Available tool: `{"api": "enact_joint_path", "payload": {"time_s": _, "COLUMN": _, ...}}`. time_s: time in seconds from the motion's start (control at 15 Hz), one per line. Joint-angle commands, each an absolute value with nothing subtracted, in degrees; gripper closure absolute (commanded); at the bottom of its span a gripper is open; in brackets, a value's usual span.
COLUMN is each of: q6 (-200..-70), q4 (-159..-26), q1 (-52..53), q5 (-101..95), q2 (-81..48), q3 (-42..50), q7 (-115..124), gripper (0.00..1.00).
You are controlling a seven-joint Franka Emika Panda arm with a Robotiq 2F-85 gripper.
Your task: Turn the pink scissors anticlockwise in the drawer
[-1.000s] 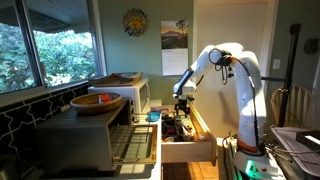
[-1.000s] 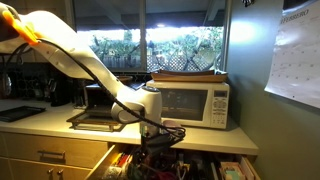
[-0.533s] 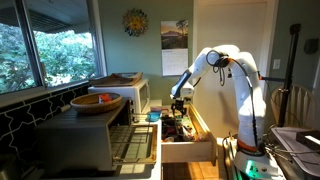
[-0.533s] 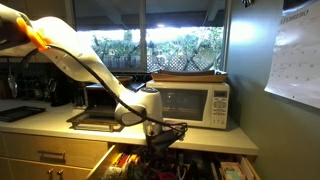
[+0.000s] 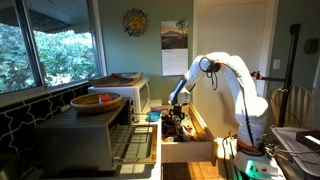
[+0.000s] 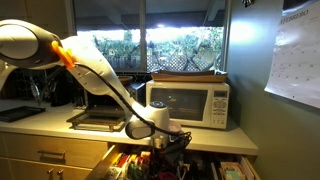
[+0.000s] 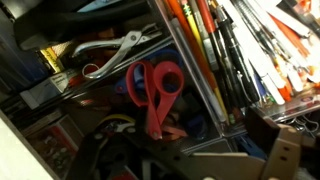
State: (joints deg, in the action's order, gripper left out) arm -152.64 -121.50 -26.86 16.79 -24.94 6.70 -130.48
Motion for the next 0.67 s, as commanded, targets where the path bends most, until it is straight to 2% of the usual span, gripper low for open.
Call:
{"api": "enact_joint_path", "payload": {"time_s": 0.0, "q6": -152.61, "q4": -116.81, "q1": -32.13, "q5": 19.46, "q2": -30.03, "q3": 1.77, "q7": -137.15, "gripper": 0.20}}
{"api": "enact_joint_path", "payload": {"time_s": 0.07, "q6": -152.59, "q4": -116.00, "q1": -32.92, "q5": 19.60, "q2": -31.01, "q3": 0.97, "q7": -138.16, "gripper": 0.30}}
{"api": "enact_joint_path", "payload": {"time_s": 0.33, "q6": -152.36, "q4": -112.80, "q1": -35.35, "q5": 19.25, "q2": -34.70, "q3": -1.73, "q7": -140.42, "gripper": 0.46}}
{"api": "enact_joint_path", "payload": {"time_s": 0.6, "q6": -151.84, "q4": -110.52, "q1": -36.71, "q5": 18.25, "q2": -37.57, "q3": -3.06, "q7": -141.43, "gripper": 0.42}}
